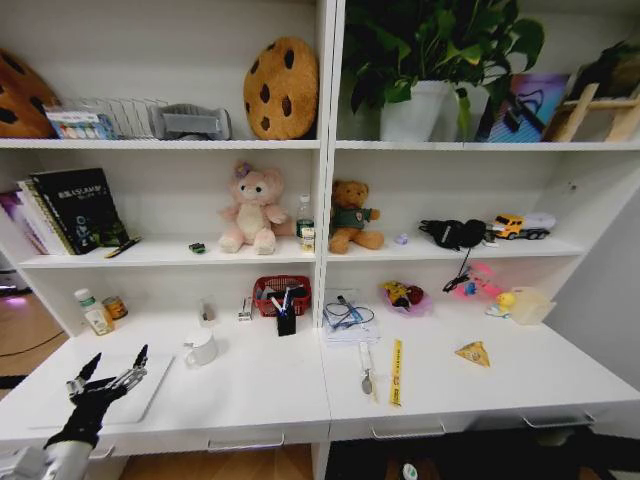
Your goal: Organize the objects on the table.
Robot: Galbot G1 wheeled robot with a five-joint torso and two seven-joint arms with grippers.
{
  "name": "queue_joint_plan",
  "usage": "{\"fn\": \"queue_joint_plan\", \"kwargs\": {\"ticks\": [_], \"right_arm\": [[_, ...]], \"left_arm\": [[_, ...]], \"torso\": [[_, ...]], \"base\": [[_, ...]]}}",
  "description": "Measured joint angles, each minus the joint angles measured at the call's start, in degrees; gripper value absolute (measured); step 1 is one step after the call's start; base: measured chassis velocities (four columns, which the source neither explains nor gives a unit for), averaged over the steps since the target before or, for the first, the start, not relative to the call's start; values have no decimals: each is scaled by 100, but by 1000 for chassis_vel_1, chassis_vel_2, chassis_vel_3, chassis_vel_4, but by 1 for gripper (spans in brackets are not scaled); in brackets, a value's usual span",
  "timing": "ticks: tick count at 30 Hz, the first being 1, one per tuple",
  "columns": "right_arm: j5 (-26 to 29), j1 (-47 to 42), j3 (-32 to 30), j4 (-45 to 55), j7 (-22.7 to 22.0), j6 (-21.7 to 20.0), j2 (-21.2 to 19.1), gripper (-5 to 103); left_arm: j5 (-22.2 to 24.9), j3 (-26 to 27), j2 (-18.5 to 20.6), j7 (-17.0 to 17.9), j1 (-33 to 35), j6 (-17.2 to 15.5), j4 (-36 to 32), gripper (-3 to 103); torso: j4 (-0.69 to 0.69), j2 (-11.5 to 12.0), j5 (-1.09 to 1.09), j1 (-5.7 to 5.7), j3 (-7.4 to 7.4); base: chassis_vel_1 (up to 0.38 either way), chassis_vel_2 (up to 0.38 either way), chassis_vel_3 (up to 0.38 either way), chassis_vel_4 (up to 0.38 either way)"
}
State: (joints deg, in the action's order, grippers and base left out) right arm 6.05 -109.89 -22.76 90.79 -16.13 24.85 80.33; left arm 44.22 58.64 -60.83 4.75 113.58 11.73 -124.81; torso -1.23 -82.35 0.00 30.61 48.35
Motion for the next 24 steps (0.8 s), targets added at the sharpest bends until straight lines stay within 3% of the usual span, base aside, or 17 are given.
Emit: {"fn": "queue_joint_plan", "kwargs": {"ticks": [6, 11, 16, 19, 20, 24], "right_arm": [[80, 685, 122, -896, 117, 94, -72, 30], [233, 2085, 298, -2152, 276, 246, -132, 30], [314, 2559, 306, -2543, 332, 141, -124, 27], [330, 2494, 360, -2651, 353, 73, -191, 41], [330, 2494, 360, -2651, 353, 73, -191, 41], [248, 1948, 365, -2477, 334, 335, -232, 57]], "left_arm": [[0, 0, 0, 0, 0, 0, 0, 100], [0, 0, 0, 0, 0, 1, 0, 100], [0, 0, 0, -1, 0, 1, 0, 100], [0, 0, 0, -1, 0, 1, 0, 100], [0, 0, 0, -1, 0, 1, 0, 100], [0, 0, 0, -1, 0, 1, 0, 100]], "torso": [[-2, 0, 0, 0, 0], [1, 1, 1, 1, 1], [2, 1, 0, 1, 1], [0, 1, -1, 1, 0], [0, 1, -1, 1, 0], [-2, 1, -1, 0, 0]], "base": [[0, 0, 0, 0], [0, 0, 0, 0], [0, 0, 0, 0], [0, 0, 0, 0], [0, 0, 0, 0], [0, 0, 0, 0]]}}
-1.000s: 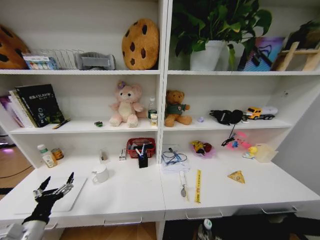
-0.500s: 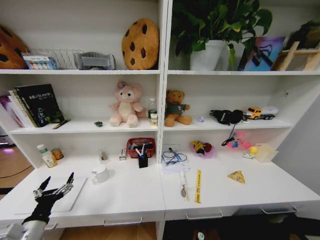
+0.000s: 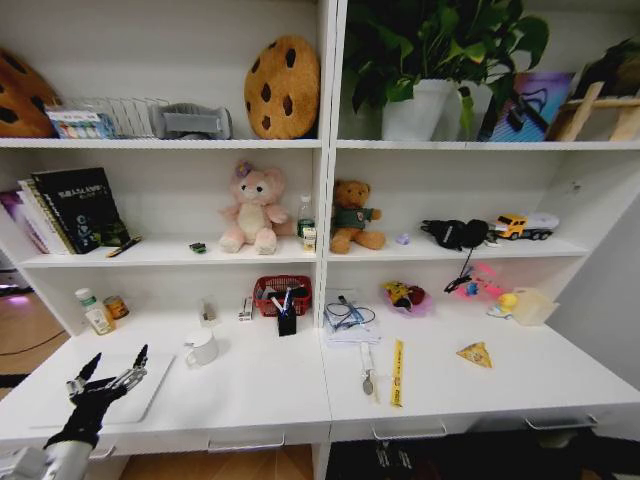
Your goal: Organize the objects on the table.
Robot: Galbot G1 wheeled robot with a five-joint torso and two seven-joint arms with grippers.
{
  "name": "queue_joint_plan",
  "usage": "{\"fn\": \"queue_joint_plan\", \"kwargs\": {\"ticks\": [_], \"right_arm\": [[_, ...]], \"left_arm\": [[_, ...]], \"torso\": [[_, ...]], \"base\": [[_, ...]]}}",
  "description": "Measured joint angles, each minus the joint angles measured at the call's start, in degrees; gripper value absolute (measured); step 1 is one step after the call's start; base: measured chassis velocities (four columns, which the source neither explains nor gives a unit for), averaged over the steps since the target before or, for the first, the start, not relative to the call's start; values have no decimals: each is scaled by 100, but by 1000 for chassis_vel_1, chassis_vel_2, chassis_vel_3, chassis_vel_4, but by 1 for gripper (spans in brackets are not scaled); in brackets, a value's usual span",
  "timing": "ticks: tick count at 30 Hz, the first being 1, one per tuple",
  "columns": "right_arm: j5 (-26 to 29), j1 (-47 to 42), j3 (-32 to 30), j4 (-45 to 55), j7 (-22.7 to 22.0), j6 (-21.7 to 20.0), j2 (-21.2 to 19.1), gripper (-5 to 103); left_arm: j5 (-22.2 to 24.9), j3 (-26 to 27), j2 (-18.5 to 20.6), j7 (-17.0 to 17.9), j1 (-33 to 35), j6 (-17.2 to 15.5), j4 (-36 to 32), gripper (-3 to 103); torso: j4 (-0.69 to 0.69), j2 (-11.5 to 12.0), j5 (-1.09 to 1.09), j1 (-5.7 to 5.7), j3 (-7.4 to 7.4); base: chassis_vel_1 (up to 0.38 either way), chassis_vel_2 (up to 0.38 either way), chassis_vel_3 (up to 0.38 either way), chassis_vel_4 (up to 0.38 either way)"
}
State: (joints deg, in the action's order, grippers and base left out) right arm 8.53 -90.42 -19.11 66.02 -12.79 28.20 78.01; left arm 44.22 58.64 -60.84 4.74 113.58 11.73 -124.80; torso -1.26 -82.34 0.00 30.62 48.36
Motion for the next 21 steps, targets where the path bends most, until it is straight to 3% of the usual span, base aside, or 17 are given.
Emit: {"fn": "queue_joint_plan", "kwargs": {"ticks": [10, 11, 13, 18, 21], "right_arm": [[-369, -1783, -229, 1649, -311, 461, 19, 94], [-369, -1783, -229, 1649, -311, 461, 19, 94], [-940, -2269, -248, 1927, -734, 864, 135, 99], [-1452, -2918, -291, 2343, -872, 1334, 256, 100], [-1798, -3427, -410, 3186, -1052, 1564, 292, 100]], "left_arm": [[0, 0, 0, 0, 1, 0, 0, 100], [0, 0, 0, 0, 1, 0, 0, 100], [0, 0, 0, 0, 0, 0, 0, 100], [0, 0, 0, 0, 0, 1, 0, 100], [0, 0, 0, 0, 0, 0, 0, 100]], "torso": [[1, -1, 0, 0, -1], [1, -1, 0, 0, -1], [2, -1, 1, 0, -1], [0, -1, 0, -1, -1], [1, -1, 0, -1, -1]], "base": [[0, 0, 0, 0], [0, 0, 0, 0], [0, 0, 0, 0], [0, 0, 0, 0], [0, 0, 0, 0]]}}
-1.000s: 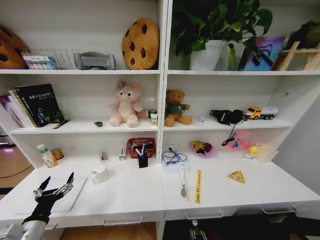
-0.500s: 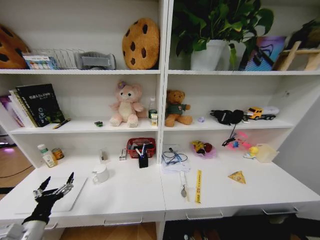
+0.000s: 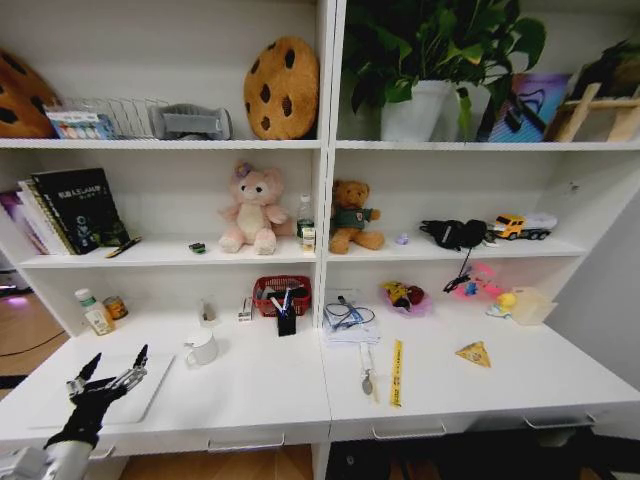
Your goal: Organize the objects on the table.
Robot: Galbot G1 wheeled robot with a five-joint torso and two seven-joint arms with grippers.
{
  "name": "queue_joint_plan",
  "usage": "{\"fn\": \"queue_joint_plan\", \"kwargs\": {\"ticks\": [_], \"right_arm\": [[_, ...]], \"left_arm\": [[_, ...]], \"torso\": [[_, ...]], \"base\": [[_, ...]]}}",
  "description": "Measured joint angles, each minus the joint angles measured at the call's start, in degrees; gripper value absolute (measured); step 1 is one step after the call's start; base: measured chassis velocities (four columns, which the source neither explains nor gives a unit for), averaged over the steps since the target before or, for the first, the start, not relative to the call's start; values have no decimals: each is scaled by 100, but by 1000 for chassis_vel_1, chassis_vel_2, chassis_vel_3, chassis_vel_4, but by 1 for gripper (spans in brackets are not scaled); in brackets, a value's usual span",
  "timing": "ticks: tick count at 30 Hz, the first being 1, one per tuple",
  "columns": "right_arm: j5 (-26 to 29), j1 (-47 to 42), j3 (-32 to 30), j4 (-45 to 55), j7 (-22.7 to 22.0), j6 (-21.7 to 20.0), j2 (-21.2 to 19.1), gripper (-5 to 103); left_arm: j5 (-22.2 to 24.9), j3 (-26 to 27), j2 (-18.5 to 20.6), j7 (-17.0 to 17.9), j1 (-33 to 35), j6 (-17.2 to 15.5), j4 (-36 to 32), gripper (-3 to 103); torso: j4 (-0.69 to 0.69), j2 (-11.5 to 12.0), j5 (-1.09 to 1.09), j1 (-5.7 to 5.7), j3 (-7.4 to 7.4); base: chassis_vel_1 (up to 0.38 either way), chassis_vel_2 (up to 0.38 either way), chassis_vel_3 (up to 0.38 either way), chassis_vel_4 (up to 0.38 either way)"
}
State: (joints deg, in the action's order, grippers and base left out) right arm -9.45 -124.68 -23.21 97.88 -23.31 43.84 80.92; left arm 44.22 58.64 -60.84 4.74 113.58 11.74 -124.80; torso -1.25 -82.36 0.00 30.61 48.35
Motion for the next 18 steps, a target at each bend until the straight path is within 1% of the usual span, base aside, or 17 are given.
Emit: {"fn": "queue_joint_plan", "kwargs": {"ticks": [1, 2, 4, 5, 7, 8, 11, 12, 14, 15, 17, 18], "right_arm": [[0, 0, 0, 0, 0, 0, 0, 100], [16, -92, -36, 293, -14, -8, -23, 100], [200, -251, -133, 955, 11, -180, -126, 100], [200, -251, -133, 955, 11, -180, -126, 100], [297, -269, -293, 1497, 103, -381, -196, 100], [297, -269, -293, 1497, 103, -381, -196, 100], [620, -31, -562, 2285, 352, -861, -268, 100], [620, -31, -562, 2285, 352, -861, -268, 100], [961, 337, -774, 2738, 555, -1323, -357, 100], [961, 337, -774, 2738, 555, -1323, -357, 100], [1330, 719, -943, 3112, 701, -1904, -523, 100], [1330, 719, -943, 3112, 701, -1904, -523, 100]], "left_arm": [[0, 0, 0, 0, 0, 0, 0, 100], [0, 0, 0, 0, 0, 0, 0, 100], [0, 0, 0, 0, 0, 0, 0, 100], [0, 0, 0, 0, 0, 0, 0, 100], [0, 0, 0, 0, 0, 0, 0, 100], [0, 0, 0, 0, 0, 0, 0, 100], [0, 0, 0, 0, 0, 0, 0, 100], [0, 0, 0, 0, 0, 0, 0, 100], [0, 0, 0, 0, 0, 0, 0, 100], [0, 0, 0, 0, 0, 0, 0, 100], [0, 0, 0, 0, -1, 0, 0, 100], [0, 0, 0, 0, -1, 0, 0, 100]], "torso": [[0, 0, 0, 0, 0], [1, 0, 0, 0, 0], [2, 0, -1, 0, 0], [2, 0, -1, 0, 0], [2, 1, 0, 0, 1], [2, 1, 0, 0, 1], [1, 0, 0, 0, 0], [1, 0, 0, 0, 0], [1, 1, 1, 0, 1], [1, 1, 1, 0, 1], [0, 1, 1, 0, 1], [0, 1, 1, 0, 1]], "base": [[0, 0, 0, 0], [0, 0, 0, 0], [0, 0, 0, 0], [0, 0, 0, 0], [0, 0, 0, 0], [0, 0, 0, 0], [0, 0, 0, 0], [0, 0, 0, 0], [0, 0, 0, 0], [0, 0, 0, 0], [0, 0, 0, 0], [0, 0, 0, 0]]}}
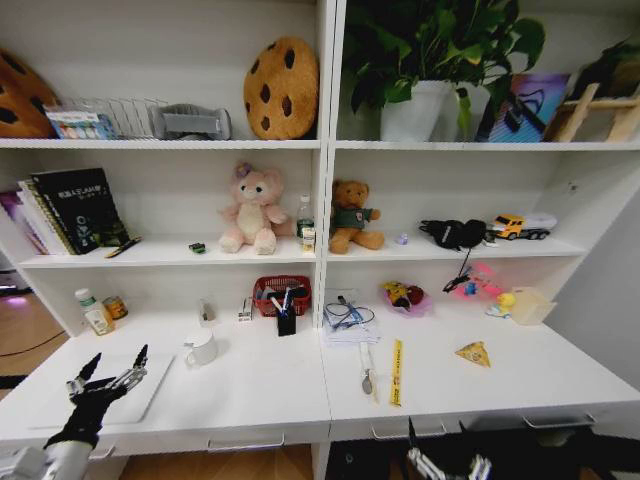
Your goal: Organize the objects on the table.
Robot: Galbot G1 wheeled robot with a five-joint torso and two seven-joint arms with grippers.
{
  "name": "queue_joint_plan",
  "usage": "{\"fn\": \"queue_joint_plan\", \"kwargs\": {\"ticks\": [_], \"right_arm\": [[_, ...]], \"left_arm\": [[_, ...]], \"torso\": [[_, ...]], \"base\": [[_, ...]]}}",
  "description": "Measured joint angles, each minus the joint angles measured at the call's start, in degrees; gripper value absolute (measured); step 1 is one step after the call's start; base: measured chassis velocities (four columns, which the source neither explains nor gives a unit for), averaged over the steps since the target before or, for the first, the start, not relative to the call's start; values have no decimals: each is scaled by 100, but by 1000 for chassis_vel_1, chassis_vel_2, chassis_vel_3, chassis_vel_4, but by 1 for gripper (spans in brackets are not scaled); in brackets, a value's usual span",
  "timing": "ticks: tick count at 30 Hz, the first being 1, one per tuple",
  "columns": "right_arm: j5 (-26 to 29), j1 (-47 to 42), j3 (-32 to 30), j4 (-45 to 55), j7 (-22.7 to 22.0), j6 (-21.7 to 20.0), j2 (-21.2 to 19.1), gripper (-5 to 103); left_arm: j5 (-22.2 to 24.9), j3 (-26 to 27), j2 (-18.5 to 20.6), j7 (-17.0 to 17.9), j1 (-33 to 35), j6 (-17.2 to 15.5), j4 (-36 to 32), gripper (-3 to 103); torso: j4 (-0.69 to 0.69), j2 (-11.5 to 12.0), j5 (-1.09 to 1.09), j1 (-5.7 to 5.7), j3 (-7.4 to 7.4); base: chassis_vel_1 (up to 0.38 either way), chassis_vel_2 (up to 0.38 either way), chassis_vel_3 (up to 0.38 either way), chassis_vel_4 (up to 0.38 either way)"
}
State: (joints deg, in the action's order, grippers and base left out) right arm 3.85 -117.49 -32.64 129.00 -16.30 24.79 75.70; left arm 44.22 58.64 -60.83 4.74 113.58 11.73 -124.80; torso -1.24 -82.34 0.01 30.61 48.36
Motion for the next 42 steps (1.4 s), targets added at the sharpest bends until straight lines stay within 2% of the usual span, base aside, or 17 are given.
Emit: {"fn": "queue_joint_plan", "kwargs": {"ticks": [2, 3, 5, 8, 19, 24, 25, 26, 27, 28, 29, 32, 33, 36, 42], "right_arm": [[379, 350, -122, 267, 55, -577, -225, 100], [379, 350, -122, 267, 55, -577, -225, 100], [682, 622, -210, 399, 68, -948, -443, 100], [914, 798, -293, 401, 68, -1127, -574, 100], [1497, 987, -765, 131, 71, -1199, -827, 100], [2044, 1106, -987, 38, 33, -1287, -1004, 100], [2361, 1168, -1081, 65, -19, -1563, -1100, 100], [2361, 1168, -1081, 65, -19, -1563, -1100, 100], [2564, 1237, -1152, 95, -94, -1849, -1181, 100], [2791, 1404, -1253, 88, -249, -2407, -1313, 100], [2791, 1404, -1253, 88, -249, -2407, -1313, 100], [3098, 1946, -1310, -193, -592, -3386, -1634, 100], [3098, 1946, -1310, -193, -592, -3386, -1634, 100], [3314, 2577, -1155, -594, -726, -3915, -1919, 100], [3535, 3326, -678, -1345, -965, -4411, -2146, 100]], "left_arm": [[0, 0, -1, 0, 0, 0, 0, 100], [0, 0, -1, 0, 0, 0, 0, 100], [0, 0, 0, 0, 0, 0, 0, 100], [0, 0, 0, 0, 1, 0, 0, 100], [0, 0, 0, 1, 0, 0, 0, 100], [0, 0, 0, 0, 0, 0, 0, 100], [0, -1, -1, 0, 1, 0, 0, 100], [0, -1, -1, 0, 1, 0, 0, 100], [0, -1, -1, -1, 1, 0, 0, 100], [0, 0, -1, -1, 1, 0, 0, 100], [0, 0, -1, -1, 1, 0, 0, 100], [0, 0, -1, 0, 1, 1, 1, 100], [0, 0, -1, 0, 1, 1, 1, 100], [0, 0, 0, 1, 0, 0, 1, 100], [0, 0, 0, 1, 1, 0, 1, 100]], "torso": [[1, 0, 1, 0, 0], [1, 0, 1, 0, 0], [1, 0, 0, 0, 0], [1, 0, 0, 0, 0], [1, 0, 1, 0, 0], [0, 0, 4, 0, 0], [0, 1, 4, 0, 0], [0, 1, 4, 0, 0], [0, 1, 3, 1, 1], [0, 0, 2, 0, 0], [0, 0, 2, 0, 0], [0, 0, -3, 0, 0], [0, 0, -3, 0, 0], [2, 0, -4, 0, 0], [2, 0, -1, 0, 0]], "base": [[0, 0, 0, 0], [0, 0, 0, 0], [0, 0, 0, 0], [0, 0, 0, 0], [-105, -102, 111, 114], [-214, -218, 196, 211], [-111, -169, 148, 192], [-111, -169, 148, 192], [-111, -169, 104, 141], [-34, -101, 52, 44], [-34, -101, 52, 44], [4, -6, -2, -21], [34, 21, -58, -42], [65, 87, -52, -54], [11, 13, -8, -9]]}}
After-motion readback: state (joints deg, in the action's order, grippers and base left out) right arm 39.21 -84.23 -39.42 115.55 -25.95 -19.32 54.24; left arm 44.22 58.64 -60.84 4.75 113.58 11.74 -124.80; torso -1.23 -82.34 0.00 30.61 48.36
